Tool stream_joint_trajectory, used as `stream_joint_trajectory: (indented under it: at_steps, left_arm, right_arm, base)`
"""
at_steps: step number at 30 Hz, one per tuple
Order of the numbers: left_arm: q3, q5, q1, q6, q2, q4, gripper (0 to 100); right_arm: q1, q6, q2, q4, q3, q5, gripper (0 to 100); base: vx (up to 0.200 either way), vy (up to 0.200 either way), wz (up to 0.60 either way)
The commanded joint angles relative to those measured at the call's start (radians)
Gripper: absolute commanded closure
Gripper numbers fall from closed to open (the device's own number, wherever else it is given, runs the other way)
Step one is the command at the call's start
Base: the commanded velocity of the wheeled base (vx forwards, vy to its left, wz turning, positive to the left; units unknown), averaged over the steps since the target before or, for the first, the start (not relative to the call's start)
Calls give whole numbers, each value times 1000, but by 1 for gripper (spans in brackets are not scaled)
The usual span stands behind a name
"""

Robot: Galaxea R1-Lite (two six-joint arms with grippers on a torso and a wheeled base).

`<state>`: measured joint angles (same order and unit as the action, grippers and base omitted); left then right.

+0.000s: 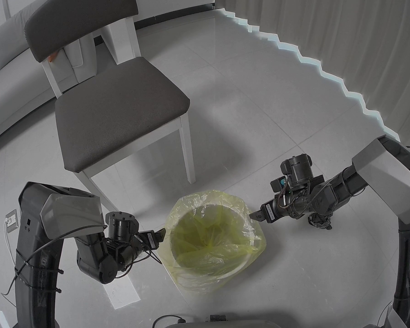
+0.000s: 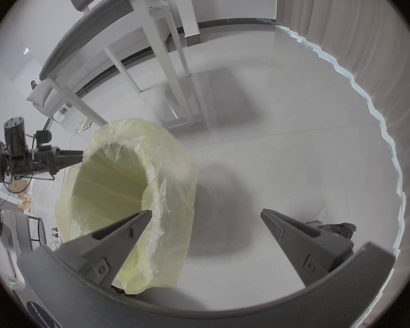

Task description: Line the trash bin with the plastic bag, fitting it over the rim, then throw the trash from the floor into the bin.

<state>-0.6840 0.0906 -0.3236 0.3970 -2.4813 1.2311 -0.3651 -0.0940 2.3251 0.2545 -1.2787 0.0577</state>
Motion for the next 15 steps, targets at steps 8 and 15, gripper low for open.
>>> stream_joint_trajectory:
  at_steps: [8,15]
  left_arm:
    - [57,-3,-2,2,96,1,0]
    - [69,-3,-5,2,99,2,0]
  right_arm:
    - [31,-10,145,-1,-76,-1,0]
    - [32,-21,135,-4,-80,4,0]
  base:
    - [0,0,0]
    - [0,0,0]
